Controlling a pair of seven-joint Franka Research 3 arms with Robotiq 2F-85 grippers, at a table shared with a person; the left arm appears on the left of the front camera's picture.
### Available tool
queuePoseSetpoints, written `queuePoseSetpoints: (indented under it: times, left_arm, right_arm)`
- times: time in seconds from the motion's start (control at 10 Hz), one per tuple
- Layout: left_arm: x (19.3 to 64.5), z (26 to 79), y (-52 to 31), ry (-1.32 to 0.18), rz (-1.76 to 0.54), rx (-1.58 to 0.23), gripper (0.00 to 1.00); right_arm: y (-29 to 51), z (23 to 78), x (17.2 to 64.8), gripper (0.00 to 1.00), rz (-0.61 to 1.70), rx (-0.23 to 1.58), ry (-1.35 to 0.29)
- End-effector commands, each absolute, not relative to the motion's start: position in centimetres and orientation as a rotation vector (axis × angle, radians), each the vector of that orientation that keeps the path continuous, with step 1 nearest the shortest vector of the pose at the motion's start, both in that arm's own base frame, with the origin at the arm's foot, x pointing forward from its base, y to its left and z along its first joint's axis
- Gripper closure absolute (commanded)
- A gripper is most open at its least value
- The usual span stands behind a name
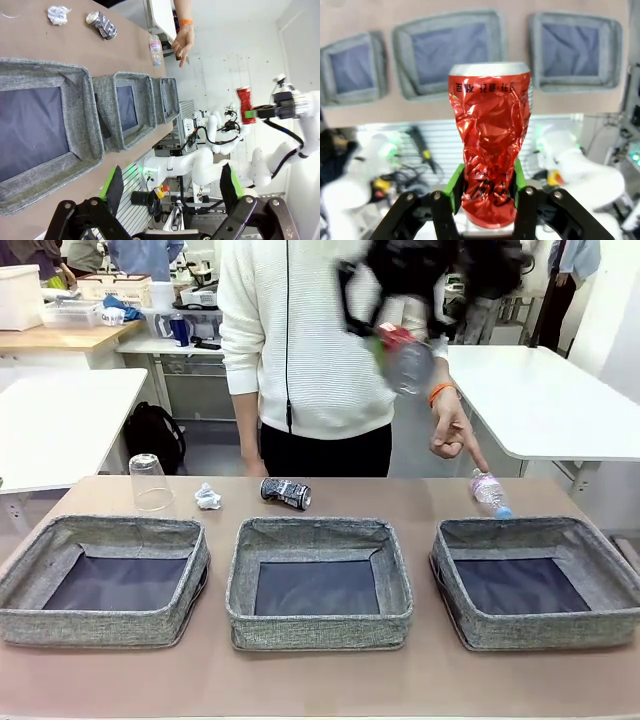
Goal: Sort the waste into the appropriate baskets.
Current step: Place the picked waste into the Fabric basket indicated by the person.
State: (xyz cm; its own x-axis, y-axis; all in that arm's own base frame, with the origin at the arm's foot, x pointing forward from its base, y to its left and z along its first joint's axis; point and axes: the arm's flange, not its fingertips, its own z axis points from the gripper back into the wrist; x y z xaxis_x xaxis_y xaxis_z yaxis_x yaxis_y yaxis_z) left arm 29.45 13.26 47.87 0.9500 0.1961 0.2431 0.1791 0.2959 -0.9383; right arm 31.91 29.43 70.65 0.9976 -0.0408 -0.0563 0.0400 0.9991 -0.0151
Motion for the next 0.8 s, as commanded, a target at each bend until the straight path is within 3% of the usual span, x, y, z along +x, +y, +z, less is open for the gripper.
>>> queuePoseSetpoints:
  times: [0.0,0.3,0.7]
  left_arm:
    - [29.4,48.0,13.2,-0.358,-0.007,-1.293,0.00]
    - [29.4,48.0,13.2,-0.358,-0.007,-1.293,0.00]
    - [29.4,48.0,13.2,-0.358,-0.007,-1.293,0.00]
  right_arm:
    - [21.4,63.0,28.1,0.57,0.097,-0.044,0.055]
    - [11.8,54.2,26.5,0.57,0.000,0.027,0.128]
    - [5.7,43.0,29.3,0.57,-0.427,0.115,0.161]
